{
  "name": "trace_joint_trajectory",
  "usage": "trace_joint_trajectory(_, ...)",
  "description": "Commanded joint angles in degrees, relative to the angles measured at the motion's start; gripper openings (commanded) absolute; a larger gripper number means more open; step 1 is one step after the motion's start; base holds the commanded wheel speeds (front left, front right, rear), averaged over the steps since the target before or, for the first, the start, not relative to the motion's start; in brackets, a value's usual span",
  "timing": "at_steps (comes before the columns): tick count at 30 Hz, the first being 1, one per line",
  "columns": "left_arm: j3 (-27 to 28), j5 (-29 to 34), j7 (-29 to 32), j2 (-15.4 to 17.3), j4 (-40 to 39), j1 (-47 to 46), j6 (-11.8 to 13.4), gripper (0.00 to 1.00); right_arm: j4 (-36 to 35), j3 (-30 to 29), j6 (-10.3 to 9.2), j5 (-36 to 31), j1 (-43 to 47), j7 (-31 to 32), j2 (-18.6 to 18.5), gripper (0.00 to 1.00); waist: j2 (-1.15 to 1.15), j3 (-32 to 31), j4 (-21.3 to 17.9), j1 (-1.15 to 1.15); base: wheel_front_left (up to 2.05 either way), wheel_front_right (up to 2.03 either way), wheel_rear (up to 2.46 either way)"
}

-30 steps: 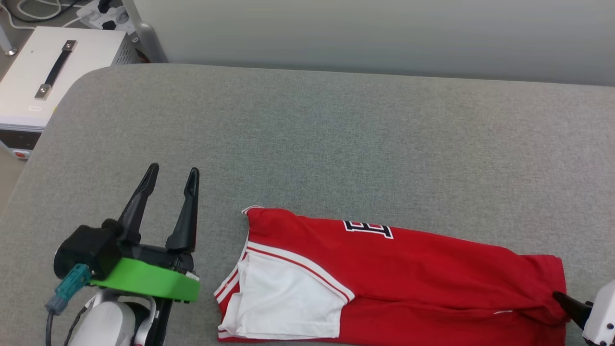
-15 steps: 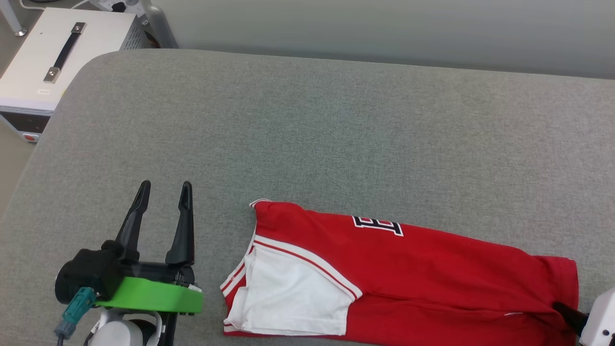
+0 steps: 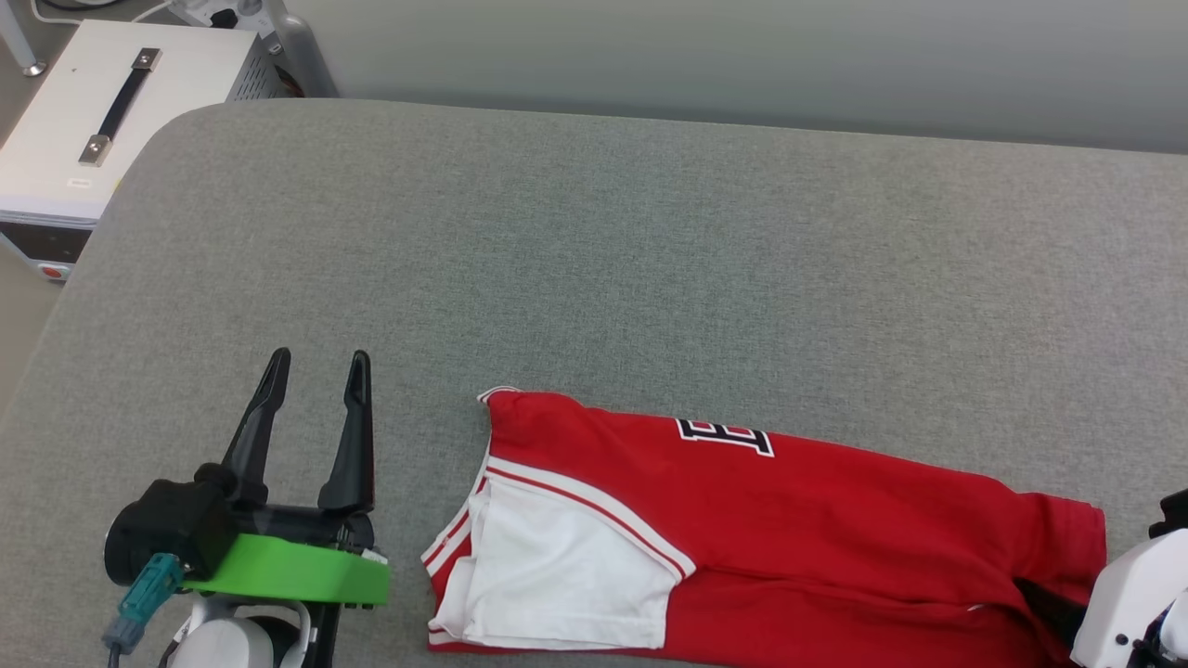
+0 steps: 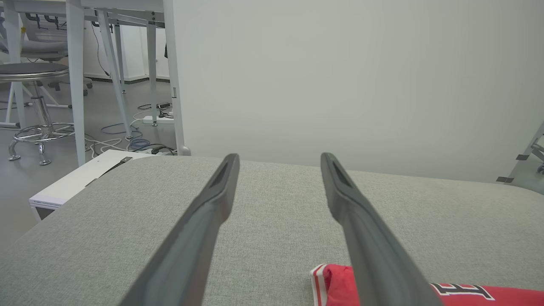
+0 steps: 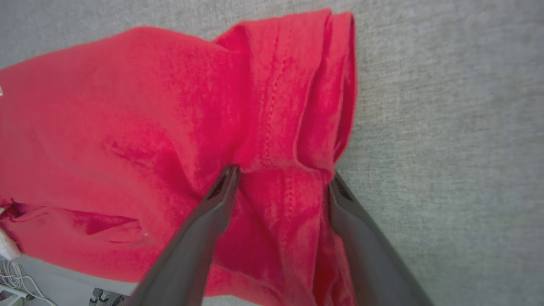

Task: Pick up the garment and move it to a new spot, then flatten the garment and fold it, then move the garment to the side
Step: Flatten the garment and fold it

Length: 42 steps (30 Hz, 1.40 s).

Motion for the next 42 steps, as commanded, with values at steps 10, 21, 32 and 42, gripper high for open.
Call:
trace_joint_trajectory(10,-0.3,-0.8,-0.3,0.8,0.1,-0.5,-0.1,1.0,5.3,3.1,0.03,1.3,-0.2,-2.7,1.7,0.0,0.0,-0.1,-0.4,0.0,0.0,0.0,0.0)
trace_joint_trajectory(21,-0.5,-0.9,-0.3,1.0,0.4,0.0,-0.2,1.0,6.1,0.1,0.03,-1.7,-2.5,-9.6,-3.2,0.0,0.0,-1.1,-1.0,0.0,0.0,0.0,0.0)
trace_joint_trajectory(32,-0.5,-0.9,-0.3,0.6,0.5,0.8,-0.2,1.0,7.3,-7.2,0.03,-9.9,-4.6,-12.4,-7.3,0.0,0.0,-2.4,-1.0,0.0,0.0,0.0,0.0)
trace_joint_trajectory(42,-1.4,-1.5,-0.3,0.2,1.3,2.0,-0.2,1.0,0.8,-3.9,0.03,-8.3,-0.5,-11.8,-3.4,0.0,0.0,-5.0,-1.1,0.0,0.0,0.0,0.0)
